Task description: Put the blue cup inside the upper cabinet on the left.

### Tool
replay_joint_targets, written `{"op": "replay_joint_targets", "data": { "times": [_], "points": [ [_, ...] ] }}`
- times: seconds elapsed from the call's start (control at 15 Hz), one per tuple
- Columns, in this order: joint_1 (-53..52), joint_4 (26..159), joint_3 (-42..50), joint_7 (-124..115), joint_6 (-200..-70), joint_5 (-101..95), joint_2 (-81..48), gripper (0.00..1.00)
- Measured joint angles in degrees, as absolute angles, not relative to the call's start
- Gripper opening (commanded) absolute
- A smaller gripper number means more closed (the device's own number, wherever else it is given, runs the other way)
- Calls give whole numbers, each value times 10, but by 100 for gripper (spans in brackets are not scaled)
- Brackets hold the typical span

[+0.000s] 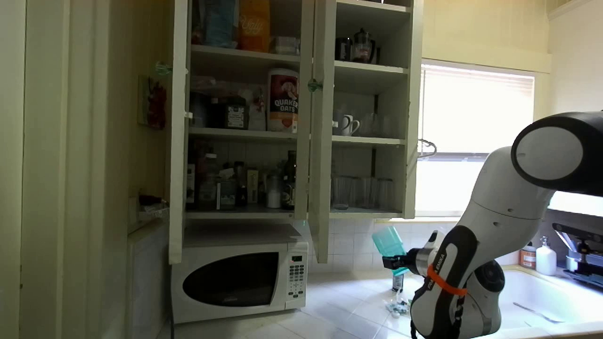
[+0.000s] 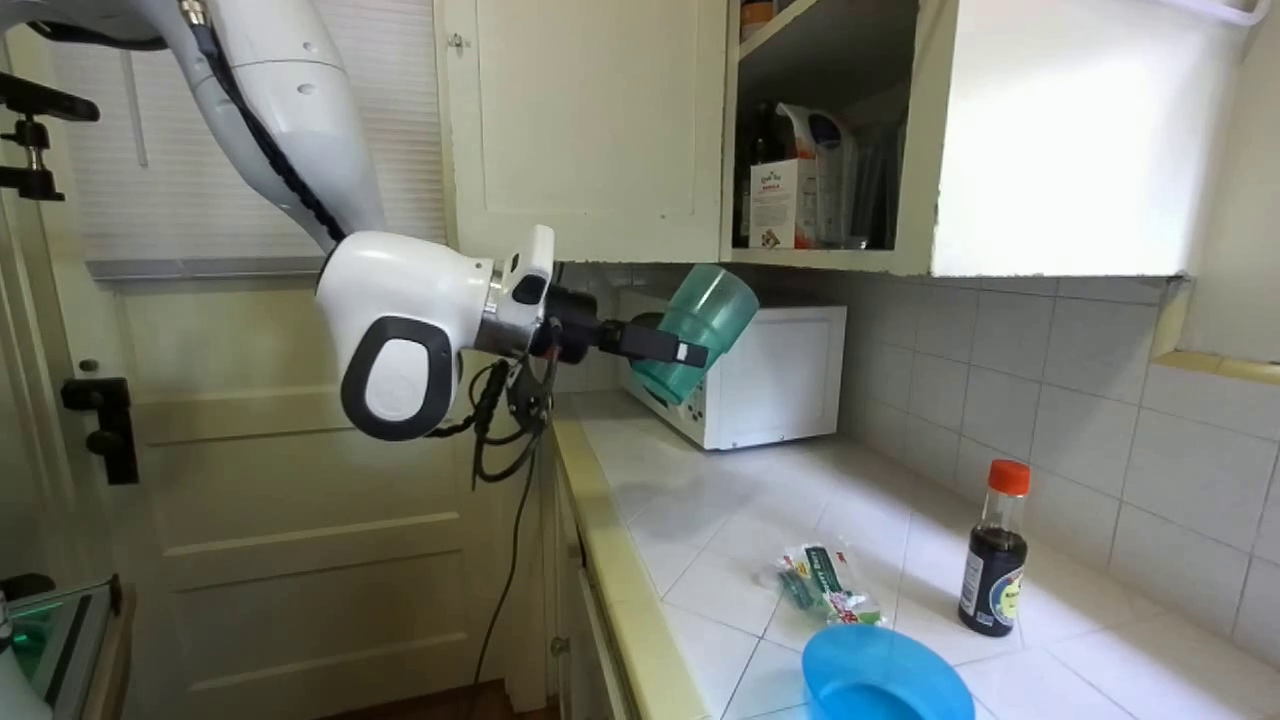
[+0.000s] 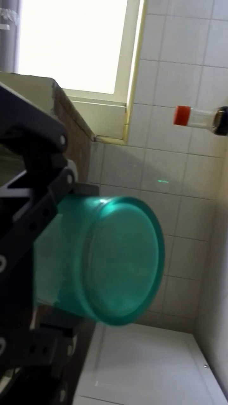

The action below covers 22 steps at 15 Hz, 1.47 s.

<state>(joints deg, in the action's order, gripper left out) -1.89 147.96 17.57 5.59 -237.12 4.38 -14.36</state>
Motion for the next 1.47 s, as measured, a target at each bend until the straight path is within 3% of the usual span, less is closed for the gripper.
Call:
{"op": "replay_joint_targets", "data": {
  "times": [0.27,0.8,0.87,1.0,1.07,1.47],
  "points": [
    [17,1466,152,60,-2418,49,-131,56],
    [63,1319,127,44,-2415,51,-125,56],
    [67,1308,124,37,-2410,45,-130,81],
    [79,1291,119,4,-2381,13,-142,81],
    [84,1286,118,-5,-2378,5,-147,56],
    [88,1259,115,2,-2403,6,-169,56]
  ]
}}
